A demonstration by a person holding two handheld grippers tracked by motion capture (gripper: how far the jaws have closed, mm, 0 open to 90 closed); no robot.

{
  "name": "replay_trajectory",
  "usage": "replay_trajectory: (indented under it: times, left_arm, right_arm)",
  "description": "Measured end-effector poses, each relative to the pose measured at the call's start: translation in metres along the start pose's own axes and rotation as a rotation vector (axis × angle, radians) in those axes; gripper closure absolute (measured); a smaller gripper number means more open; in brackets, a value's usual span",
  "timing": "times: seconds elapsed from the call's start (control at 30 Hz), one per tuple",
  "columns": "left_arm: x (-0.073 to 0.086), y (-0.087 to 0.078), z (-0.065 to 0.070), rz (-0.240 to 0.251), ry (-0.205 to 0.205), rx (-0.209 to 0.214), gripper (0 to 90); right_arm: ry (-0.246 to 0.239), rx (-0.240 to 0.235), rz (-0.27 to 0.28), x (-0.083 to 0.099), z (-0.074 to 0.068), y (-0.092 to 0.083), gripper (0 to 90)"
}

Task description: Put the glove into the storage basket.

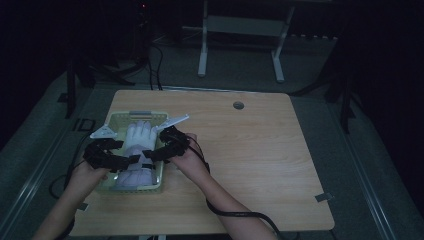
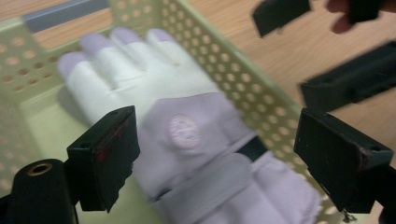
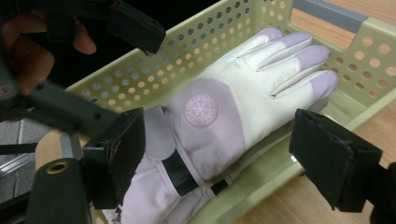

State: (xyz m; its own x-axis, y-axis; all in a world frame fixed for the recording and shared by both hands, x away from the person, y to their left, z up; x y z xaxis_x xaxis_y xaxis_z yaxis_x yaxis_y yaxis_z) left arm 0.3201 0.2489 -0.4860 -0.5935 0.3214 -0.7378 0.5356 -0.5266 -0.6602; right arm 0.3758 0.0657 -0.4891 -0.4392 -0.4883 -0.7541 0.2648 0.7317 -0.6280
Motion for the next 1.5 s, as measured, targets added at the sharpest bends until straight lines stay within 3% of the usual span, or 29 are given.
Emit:
replay_trajectory:
  times: [0.17, 0.27, 0.3, 0.47, 0.57, 0.6, 0.63, 0.73, 0.93, 1.13, 1.5]
  left_arm:
    - [-0.005, 0.001, 0.014, 0.037, 0.014, 0.041, 14.3]
    - [-0.007, 0.004, 0.024, 0.043, 0.011, 0.063, 8.6]
    - [-0.007, 0.006, 0.026, 0.038, 0.011, 0.063, 2.1]
    - [-0.009, 0.013, 0.034, 0.08, -0.018, 0.091, 1.4]
    - [-0.011, 0.015, 0.042, 0.097, -0.015, 0.108, 1.4]
    - [-0.011, 0.018, 0.051, 0.105, 0.002, 0.133, 1.4]
    - [-0.011, 0.018, 0.051, 0.105, 0.002, 0.133, 1.4]
    - [-0.014, 0.026, 0.069, 0.106, 0.036, 0.169, 1.4]
    - [-0.017, 0.039, 0.098, 0.121, 0.074, 0.233, 1.4]
    - [-0.017, 0.054, 0.126, 0.116, 0.108, 0.308, 1.4]
    - [-0.016, 0.079, 0.158, 0.108, 0.166, 0.376, 1.5]
  right_arm:
    - [-0.029, 0.004, 0.011, 0.003, 0.004, -0.008, 18.0]
    - [-0.037, 0.01, 0.02, 0.006, 0.008, -0.015, 17.8]
    - [-0.034, 0.012, 0.023, 0.007, 0.01, -0.018, 17.7]
    - [-0.018, 0.023, 0.025, 0.014, 0.019, -0.027, 17.7]
    - [-0.015, 0.031, 0.031, 0.02, 0.025, -0.034, 17.7]
    - [-0.013, 0.038, 0.032, 0.024, 0.029, -0.04, 17.7]
    - [-0.013, 0.038, 0.032, 0.024, 0.029, -0.04, 17.7]
    - [-0.011, 0.054, 0.033, 0.03, 0.035, -0.046, 17.7]
    - [0.01, 0.065, 0.033, 0.046, 0.049, -0.06, 17.4]
    - [-0.002, 0.082, 0.031, 0.063, 0.058, -0.073, 17.3]
    - [-0.006, 0.099, 0.025, 0.1, 0.077, -0.094, 16.5]
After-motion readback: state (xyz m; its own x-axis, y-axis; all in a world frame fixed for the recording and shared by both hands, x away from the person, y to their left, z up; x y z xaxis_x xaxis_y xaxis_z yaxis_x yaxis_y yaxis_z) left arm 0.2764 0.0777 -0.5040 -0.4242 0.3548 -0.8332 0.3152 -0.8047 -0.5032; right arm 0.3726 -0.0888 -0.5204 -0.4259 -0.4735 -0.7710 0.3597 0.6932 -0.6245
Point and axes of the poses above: each handheld gripper's, and its own axes: y roughly forward along the jaws, x roughly out of its underside, z roughly to its right, the point moved 3 cm from there along y, roughly forward along the jaws, and after that the axes turned 1 degree about x, right-handed, at the moved point
